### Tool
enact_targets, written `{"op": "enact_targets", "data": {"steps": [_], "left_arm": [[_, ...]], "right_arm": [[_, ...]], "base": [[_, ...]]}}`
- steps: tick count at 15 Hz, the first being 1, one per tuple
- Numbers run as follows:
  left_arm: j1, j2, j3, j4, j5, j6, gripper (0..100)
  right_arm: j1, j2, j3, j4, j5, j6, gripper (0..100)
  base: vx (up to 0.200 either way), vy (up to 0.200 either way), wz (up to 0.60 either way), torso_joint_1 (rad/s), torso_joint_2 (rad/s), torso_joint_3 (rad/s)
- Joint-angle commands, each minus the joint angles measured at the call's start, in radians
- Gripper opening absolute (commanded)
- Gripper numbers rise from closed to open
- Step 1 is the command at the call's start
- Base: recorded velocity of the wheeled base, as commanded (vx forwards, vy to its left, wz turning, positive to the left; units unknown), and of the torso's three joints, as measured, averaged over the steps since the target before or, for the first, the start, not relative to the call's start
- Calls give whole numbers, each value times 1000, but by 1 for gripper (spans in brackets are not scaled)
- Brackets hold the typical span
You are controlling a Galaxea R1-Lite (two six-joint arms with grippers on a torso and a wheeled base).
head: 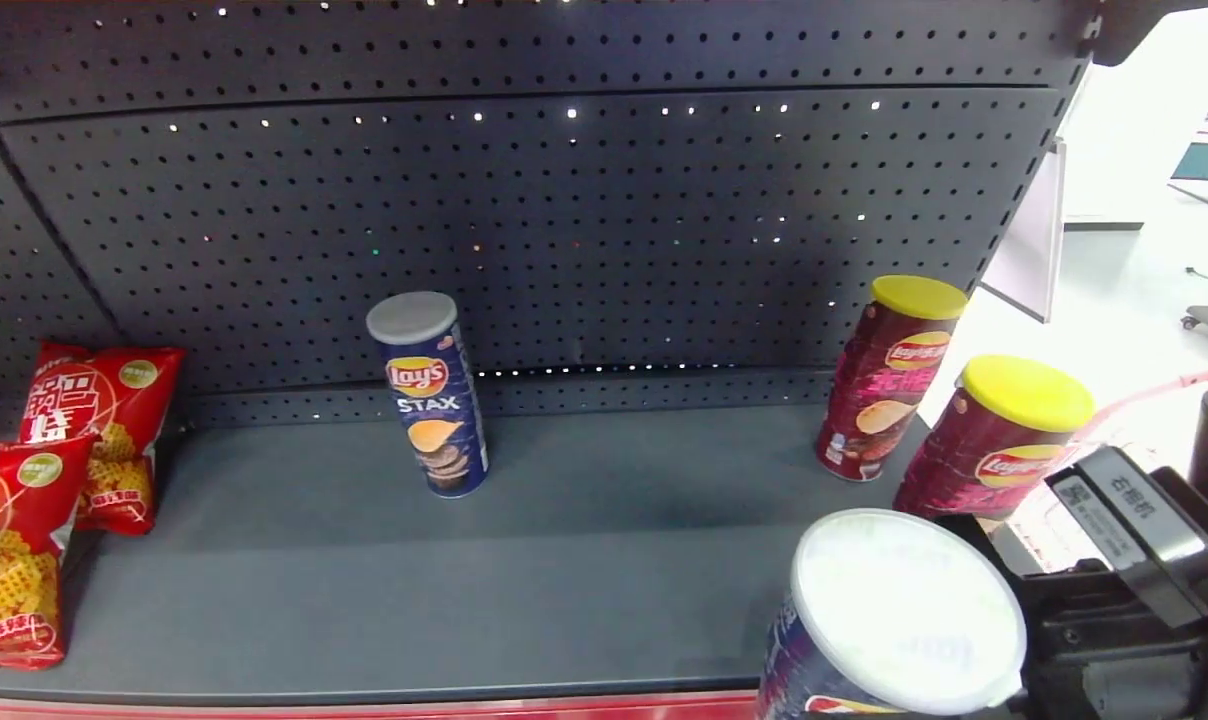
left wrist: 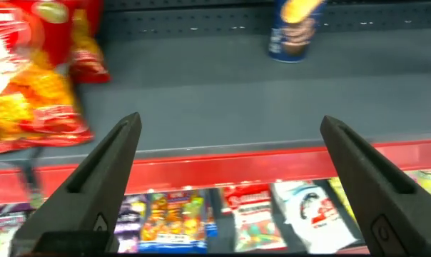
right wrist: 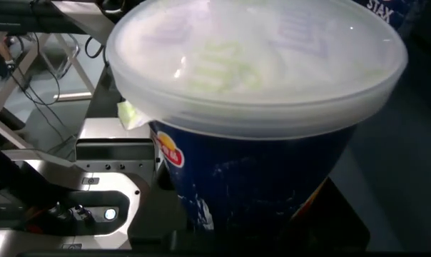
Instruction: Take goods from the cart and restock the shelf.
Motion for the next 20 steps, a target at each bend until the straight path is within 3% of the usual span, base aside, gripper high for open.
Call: {"op": "enact_targets", "data": {"steps": [1,11,18,20], "left_arm": [[0,0,0,0,0,0,100],[0,0,0,0,0,0,100],[0,0,0,0,0,1,100],[0,0,0,0,0,0,100]], "right_arm": [[0,5,-1,0,2,-2,0],[0,-2,18,0,2,-2,0],[0,-8,36,-2,2,-3,0],[0,-8,39,-2,2,-3,0]], "base": [[0,200,0,7,2,2],[0,200,0,3,1,1],[0,0,0,0,0,0],[-200,0,0,0,-2,0]]}}
